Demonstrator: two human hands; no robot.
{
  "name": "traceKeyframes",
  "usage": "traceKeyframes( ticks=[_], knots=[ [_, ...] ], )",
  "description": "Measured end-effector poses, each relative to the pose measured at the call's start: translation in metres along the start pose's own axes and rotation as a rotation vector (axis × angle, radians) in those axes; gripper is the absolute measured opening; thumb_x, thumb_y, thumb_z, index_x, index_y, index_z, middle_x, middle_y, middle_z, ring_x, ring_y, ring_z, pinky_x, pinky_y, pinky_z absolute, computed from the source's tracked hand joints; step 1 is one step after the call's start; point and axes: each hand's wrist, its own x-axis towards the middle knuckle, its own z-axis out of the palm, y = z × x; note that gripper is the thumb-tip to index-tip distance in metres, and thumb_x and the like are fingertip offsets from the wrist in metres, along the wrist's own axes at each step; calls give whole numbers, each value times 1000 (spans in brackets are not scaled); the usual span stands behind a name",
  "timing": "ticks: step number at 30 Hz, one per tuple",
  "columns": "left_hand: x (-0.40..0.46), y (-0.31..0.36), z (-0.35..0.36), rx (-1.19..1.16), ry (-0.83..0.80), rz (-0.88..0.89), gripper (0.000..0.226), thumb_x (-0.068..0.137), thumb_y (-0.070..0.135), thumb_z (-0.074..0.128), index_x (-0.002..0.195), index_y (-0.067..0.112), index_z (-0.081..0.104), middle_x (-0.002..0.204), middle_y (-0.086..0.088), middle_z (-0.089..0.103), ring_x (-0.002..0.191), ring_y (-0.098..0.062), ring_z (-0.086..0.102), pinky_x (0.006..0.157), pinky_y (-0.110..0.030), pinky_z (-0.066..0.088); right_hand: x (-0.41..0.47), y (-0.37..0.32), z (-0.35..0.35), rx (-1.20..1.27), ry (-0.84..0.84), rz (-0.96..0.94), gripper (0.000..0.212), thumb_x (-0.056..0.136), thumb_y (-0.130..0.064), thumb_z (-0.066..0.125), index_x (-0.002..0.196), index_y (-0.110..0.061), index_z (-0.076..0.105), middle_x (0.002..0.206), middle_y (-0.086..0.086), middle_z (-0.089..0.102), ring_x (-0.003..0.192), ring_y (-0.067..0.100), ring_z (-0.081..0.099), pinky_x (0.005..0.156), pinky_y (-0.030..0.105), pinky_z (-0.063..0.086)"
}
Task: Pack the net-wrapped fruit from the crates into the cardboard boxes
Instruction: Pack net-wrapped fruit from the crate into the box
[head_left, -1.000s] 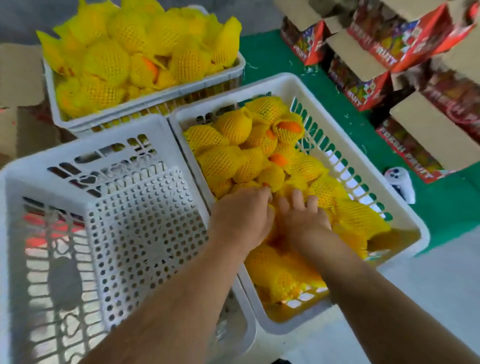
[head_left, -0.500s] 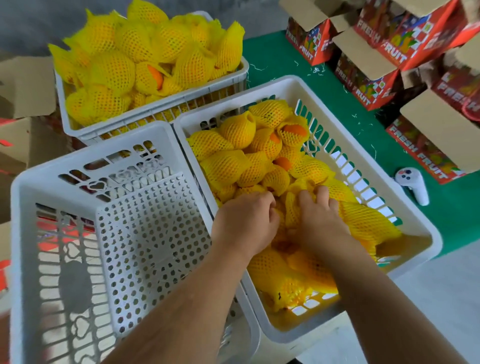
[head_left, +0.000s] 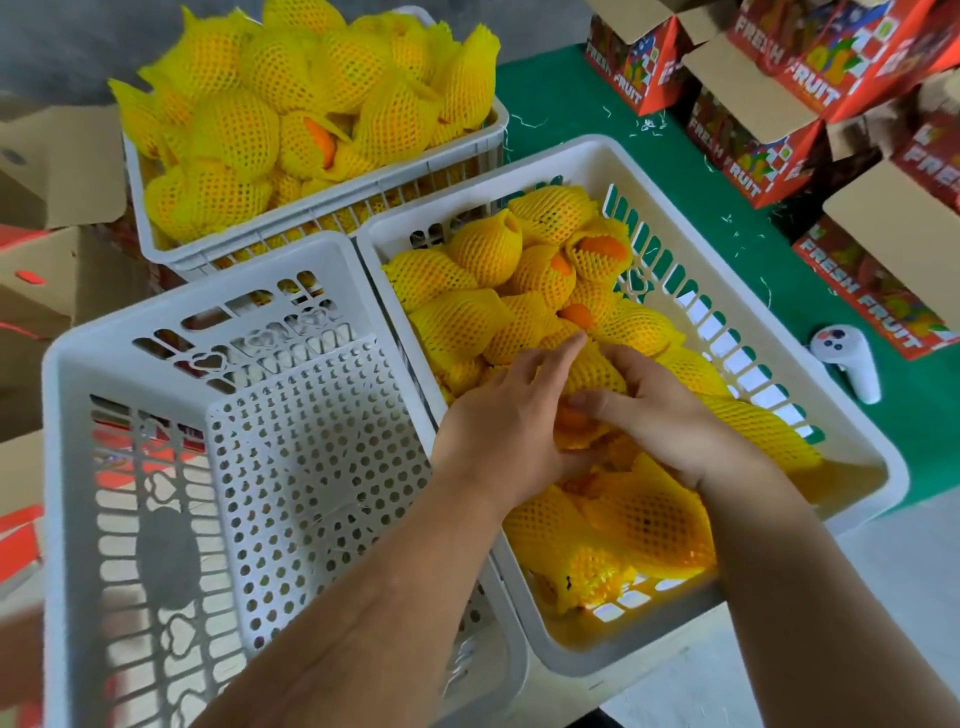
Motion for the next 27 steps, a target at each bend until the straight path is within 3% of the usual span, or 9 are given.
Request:
traceKeyframes(
  ticks=[3, 6, 8, 10, 12, 14, 16, 21, 27],
  knots=[
    [-1, 0, 1, -18, 48, -9, 91, 82, 67, 72, 153, 42, 23, 148, 9, 46, 114, -21, 65, 63, -39, 60, 1, 4, 7, 81, -83, -24, 57, 75, -48, 74, 127, -30, 60, 107, 0, 73, 87, 19, 72, 61, 33, 57],
    [0, 0, -1, -100, 136, -78, 85, 86, 54, 74, 153, 31, 28, 151, 3, 40, 127, -22, 57, 74, -37, 59, 13, 8, 3, 214, 161, -5, 42, 79, -45, 57, 120, -35, 59, 116, 2, 66, 93, 20, 66, 74, 37, 56],
    [1, 1, -3, -114, 231, -96, 83, 92, 53, 69, 157, 23, 26, 154, -3, 37, 137, -23, 47, 90, -35, 57, 18, 17, 2, -282, 195, -140, 40, 81, -39, 60, 121, -34, 58, 117, 0, 63, 97, 24, 63, 78, 38, 53],
    [1, 3, -5, -125, 257, -102, 85, 96, 58, 61, 160, 19, 21, 158, -6, 33, 144, -23, 40, 101, -35, 52, 21, 36, 17, -937, -149, -192, 73, 84, -39, 71, 149, -29, 39, 143, 3, 48, 126, 31, 51, 100, 45, 48],
    [1, 4, -6, -148, 247, -122, 87, 97, 62, 56, 162, 20, 16, 161, -5, 29, 147, -23, 36, 104, -36, 52, 22, 50, 36, -1164, -358, -107, 103, 88, -39, 71, 162, -23, 1, 164, 6, 16, 146, 37, 29, 114, 52, 37],
    [2, 6, -7, -165, 251, -143, 86, 97, 65, 49, 162, 22, 13, 162, -4, 26, 147, -23, 37, 99, -38, 54, 26, 53, 45, -1251, -290, -149, 106, 91, -38, 68, 162, -21, -10, 167, 7, 6, 149, 38, 26, 113, 52, 40],
    [1, 8, -8, -172, 262, -145, 82, 99, 65, 43, 162, 22, 12, 161, -4, 26, 144, -24, 41, 92, -39, 57, 29, 51, 47, -1318, -237, -206, 106, 91, -40, 69, 162, -22, -8, 166, 8, 10, 147, 37, 31, 108, 50, 46],
    [0, 7, -7, -216, 267, -145, 75, 102, 61, 37, 162, 22, 15, 160, -4, 26, 140, -26, 45, 85, -40, 58, 25, 45, 43, -1155, -217, -60, 103, 80, -44, 77, 159, -32, 12, 154, 10, 30, 137, 40, 40, 107, 52, 45],
    [0, 4, -4, -308, 314, -111, 71, 104, 57, 35, 161, 16, 22, 158, -8, 30, 140, -27, 45, 90, -43, 60, 15, 31, 30, -941, -218, -34, 107, 70, -40, 88, 154, -26, 22, 146, 12, 42, 122, 35, 56, 96, 46, 52]
  ],
)
